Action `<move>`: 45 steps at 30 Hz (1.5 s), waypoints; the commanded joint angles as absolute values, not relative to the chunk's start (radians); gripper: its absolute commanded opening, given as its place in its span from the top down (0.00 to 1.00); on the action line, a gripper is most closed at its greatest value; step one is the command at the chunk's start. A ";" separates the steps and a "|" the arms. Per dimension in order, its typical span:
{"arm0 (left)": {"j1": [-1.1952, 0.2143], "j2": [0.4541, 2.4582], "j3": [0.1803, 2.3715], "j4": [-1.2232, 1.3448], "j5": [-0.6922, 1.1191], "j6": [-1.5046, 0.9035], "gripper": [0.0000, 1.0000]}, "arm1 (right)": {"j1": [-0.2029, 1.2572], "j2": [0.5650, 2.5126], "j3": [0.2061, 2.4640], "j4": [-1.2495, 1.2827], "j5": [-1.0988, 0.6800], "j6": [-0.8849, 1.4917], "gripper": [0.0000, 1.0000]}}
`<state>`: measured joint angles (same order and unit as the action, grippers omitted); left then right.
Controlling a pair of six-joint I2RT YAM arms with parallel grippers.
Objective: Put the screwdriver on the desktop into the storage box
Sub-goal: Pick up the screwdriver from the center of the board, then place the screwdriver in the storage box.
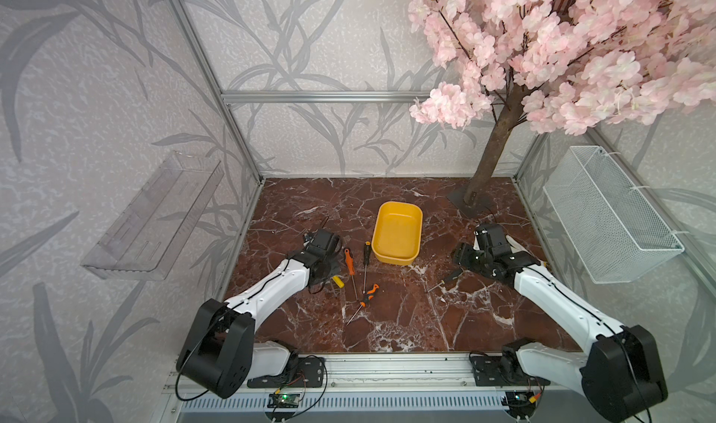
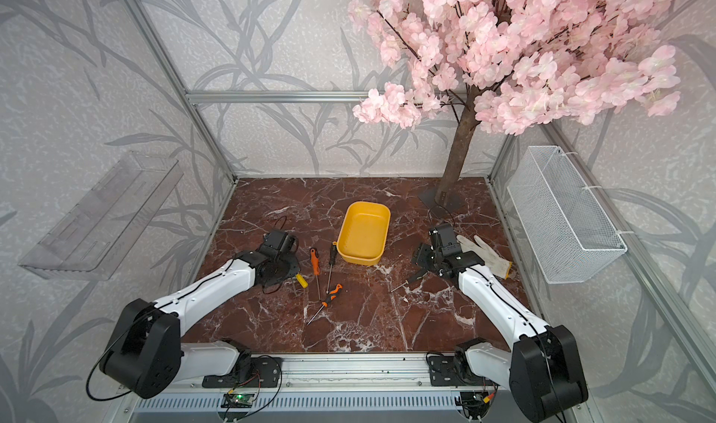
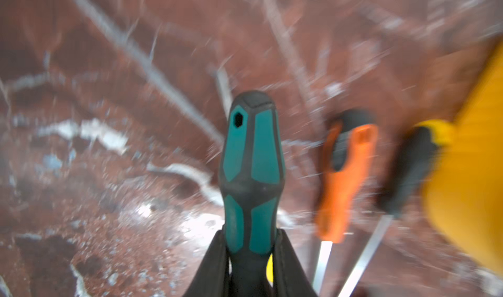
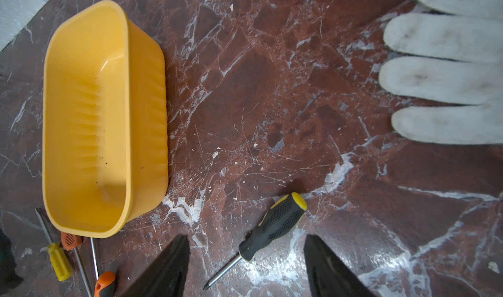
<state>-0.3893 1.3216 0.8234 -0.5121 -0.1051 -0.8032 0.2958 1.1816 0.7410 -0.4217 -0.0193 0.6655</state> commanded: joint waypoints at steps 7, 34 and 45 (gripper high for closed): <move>-0.472 1.603 1.307 -0.539 -0.004 -0.581 0.96 | 0.303 1.163 0.726 -0.450 -0.027 0.676 0.29; -0.615 2.330 2.048 -0.801 -0.116 -0.310 0.86 | 0.314 1.139 0.702 -0.499 -0.058 0.703 0.32; -0.617 2.333 2.019 -0.789 -0.092 -0.319 0.72 | 0.315 1.144 0.699 -0.496 -0.054 0.709 0.32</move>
<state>-0.6136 2.3360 2.0335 -0.7933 -0.0868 -0.3214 0.3088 1.1381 0.7090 -0.4801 -0.0574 0.7033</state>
